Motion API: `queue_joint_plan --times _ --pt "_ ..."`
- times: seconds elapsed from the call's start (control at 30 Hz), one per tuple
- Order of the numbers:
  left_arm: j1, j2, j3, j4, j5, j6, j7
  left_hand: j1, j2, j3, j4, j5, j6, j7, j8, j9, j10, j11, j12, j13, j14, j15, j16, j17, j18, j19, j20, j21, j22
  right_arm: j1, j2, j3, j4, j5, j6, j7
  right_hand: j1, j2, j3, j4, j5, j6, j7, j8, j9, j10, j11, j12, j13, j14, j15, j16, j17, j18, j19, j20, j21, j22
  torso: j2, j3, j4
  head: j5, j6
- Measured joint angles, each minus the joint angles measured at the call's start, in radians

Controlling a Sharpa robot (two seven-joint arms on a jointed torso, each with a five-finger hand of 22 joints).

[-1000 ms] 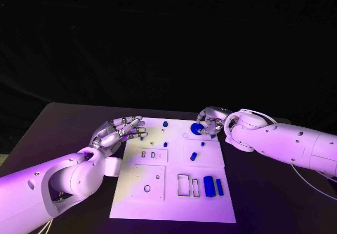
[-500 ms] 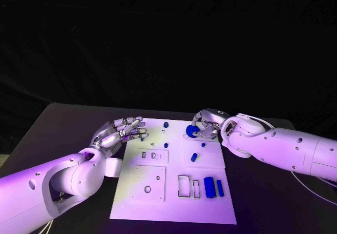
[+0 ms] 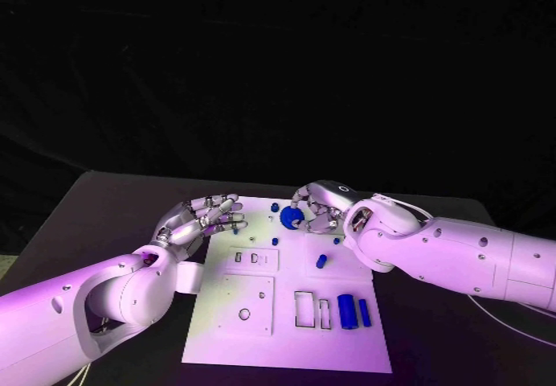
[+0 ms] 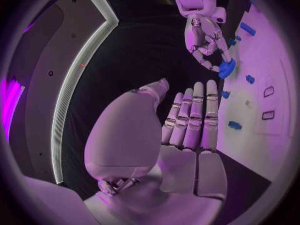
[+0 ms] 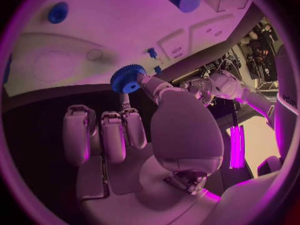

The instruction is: Assemble the parts on the task board

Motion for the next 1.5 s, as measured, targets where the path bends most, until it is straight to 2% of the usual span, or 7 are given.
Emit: queue_joint_plan --times 0.17,0.6,0.93,1.23,1.5 --pt "0.000 0.003 0.000 0.000 0.000 0.001 0.000 0.000 0.000 0.000 0.000 0.000 0.000 0.000 0.000 0.000 0.000 0.000 0.000 0.000 0.000 0.000 0.000 0.000 0.000 0.000 0.000 0.000 0.000 0.000 0.042 0.000 -0.016 -0.012 -0.009 -0.006 0.000 0.000 0.001 0.001 0.000 0.000 0.000 -0.001 -0.001 0.000 0.000 0.000 0.000 0.000 0.000 0.000 0.000 0.000 0.000 0.000 0.000 0.000 0.000 -0.0008 0.0000 0.000 0.000" --pt "0.000 0.005 0.000 0.001 0.000 0.004 0.000 0.000 0.000 0.003 -0.003 0.000 0.000 0.000 0.000 0.000 0.000 0.000 0.000 0.000 0.000 0.000 0.000 0.001 0.000 0.000 0.000 0.000 0.000 -0.014 0.135 0.000 -0.112 -0.046 -0.021 -0.017 0.000 0.000 0.003 0.003 0.000 -0.001 0.000 -0.005 0.000 0.000 0.000 0.000 0.000 0.000 0.000 0.000 0.000 0.000 0.000 0.000 0.000 0.000 0.001 -0.0018 0.0013 0.005 0.000" --pt "0.000 0.006 0.000 0.003 0.000 0.004 -0.001 0.000 0.000 0.003 -0.003 0.000 0.000 0.000 0.000 0.000 0.000 0.000 0.000 0.000 0.000 0.000 0.000 0.001 0.000 0.000 0.000 0.000 0.000 -0.021 0.173 0.000 -0.166 -0.070 -0.023 -0.022 0.000 0.000 0.003 0.003 -0.001 -0.002 0.001 -0.008 0.000 0.000 0.000 0.000 0.000 0.000 0.000 0.000 0.000 0.000 0.000 0.000 0.000 0.001 0.002 -0.0005 -0.0019 0.009 -0.004" --pt "0.000 0.006 0.000 0.003 0.000 0.004 -0.001 0.000 0.000 0.003 -0.003 0.000 0.000 0.000 0.000 0.000 0.000 0.000 0.000 0.000 0.000 0.000 0.000 0.001 0.000 0.000 0.000 0.000 0.000 -0.024 0.194 -0.001 -0.202 -0.074 -0.019 -0.020 0.000 0.000 0.003 0.003 -0.001 -0.002 0.001 -0.009 -0.002 0.000 0.000 0.000 0.000 0.000 0.000 0.000 0.000 0.000 0.000 0.000 0.000 0.001 0.001 0.0002 -0.0015 0.010 -0.006" --pt "0.000 0.004 0.000 0.004 0.000 0.005 -0.002 0.000 0.000 0.003 -0.003 0.000 0.000 0.000 0.000 0.000 0.000 0.000 0.000 0.000 0.000 0.000 0.000 0.001 0.000 0.000 0.000 0.000 0.000 -0.024 0.208 -0.001 -0.222 -0.067 -0.014 -0.015 -0.020 0.001 0.007 0.007 -0.001 -0.025 0.011 -0.035 -0.010 -0.004 0.004 -0.006 0.000 0.000 0.000 0.000 0.001 0.000 0.000 0.000 0.000 0.000 0.001 0.0009 -0.0025 0.011 -0.007"
